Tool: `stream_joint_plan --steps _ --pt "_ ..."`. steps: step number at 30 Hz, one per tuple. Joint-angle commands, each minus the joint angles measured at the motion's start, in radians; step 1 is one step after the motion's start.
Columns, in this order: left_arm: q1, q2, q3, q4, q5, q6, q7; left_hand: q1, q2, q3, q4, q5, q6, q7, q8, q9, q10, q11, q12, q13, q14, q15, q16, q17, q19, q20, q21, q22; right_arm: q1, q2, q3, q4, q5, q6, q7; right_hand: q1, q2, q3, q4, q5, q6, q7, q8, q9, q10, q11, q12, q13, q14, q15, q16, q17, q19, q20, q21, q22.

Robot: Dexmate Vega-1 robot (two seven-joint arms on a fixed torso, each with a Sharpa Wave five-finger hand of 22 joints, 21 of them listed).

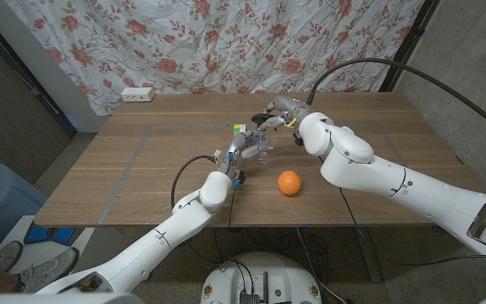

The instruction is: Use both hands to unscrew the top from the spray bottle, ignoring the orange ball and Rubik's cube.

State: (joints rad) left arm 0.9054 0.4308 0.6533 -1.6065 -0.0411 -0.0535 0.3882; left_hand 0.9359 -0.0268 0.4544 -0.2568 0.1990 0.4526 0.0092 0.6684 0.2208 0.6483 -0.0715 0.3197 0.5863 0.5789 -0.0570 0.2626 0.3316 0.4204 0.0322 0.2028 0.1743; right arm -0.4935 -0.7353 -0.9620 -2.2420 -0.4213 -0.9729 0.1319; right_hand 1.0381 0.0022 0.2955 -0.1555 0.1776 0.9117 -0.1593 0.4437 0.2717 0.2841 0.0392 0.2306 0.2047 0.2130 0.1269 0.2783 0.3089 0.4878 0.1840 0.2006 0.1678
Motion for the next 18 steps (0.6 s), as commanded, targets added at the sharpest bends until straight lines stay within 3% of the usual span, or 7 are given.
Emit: stream_joint_plan --steps 1,18 --pt "-0.004 0.001 -0.001 0.003 -0.003 0.007 -0.002 -0.187 0.203 0.097 0.091 0.000 0.054 0.009 0.006 0.004 0.013 -0.009 -0.001 0.002 0.004 -0.038 0.007 0.006 0.001 0.004 0.004 0.005 0.014 -0.008 0.030 -0.001 0.054 0.007 0.035 -0.012 0.003 -0.002 0.008 0.006 0.010 0.000 0.007 0.002 0.011 0.001 0.001 0.000 0.008 0.000 0.007 0.002 0.010 -0.001 0.000 0.001" --pt "-0.006 0.009 -0.008 0.003 -0.003 -0.001 -0.002 -0.187 0.201 0.097 0.089 0.000 0.056 0.010 0.006 0.005 0.013 -0.006 -0.003 0.000 0.004 -0.039 0.007 0.005 0.001 0.004 0.004 0.005 0.067 -0.037 0.024 -0.019 0.081 -0.005 0.072 -0.017 0.009 -0.003 0.009 0.008 0.006 0.002 0.007 -0.002 0.018 0.005 -0.002 0.000 0.007 0.003 0.006 0.003 0.010 0.003 -0.004 0.001"
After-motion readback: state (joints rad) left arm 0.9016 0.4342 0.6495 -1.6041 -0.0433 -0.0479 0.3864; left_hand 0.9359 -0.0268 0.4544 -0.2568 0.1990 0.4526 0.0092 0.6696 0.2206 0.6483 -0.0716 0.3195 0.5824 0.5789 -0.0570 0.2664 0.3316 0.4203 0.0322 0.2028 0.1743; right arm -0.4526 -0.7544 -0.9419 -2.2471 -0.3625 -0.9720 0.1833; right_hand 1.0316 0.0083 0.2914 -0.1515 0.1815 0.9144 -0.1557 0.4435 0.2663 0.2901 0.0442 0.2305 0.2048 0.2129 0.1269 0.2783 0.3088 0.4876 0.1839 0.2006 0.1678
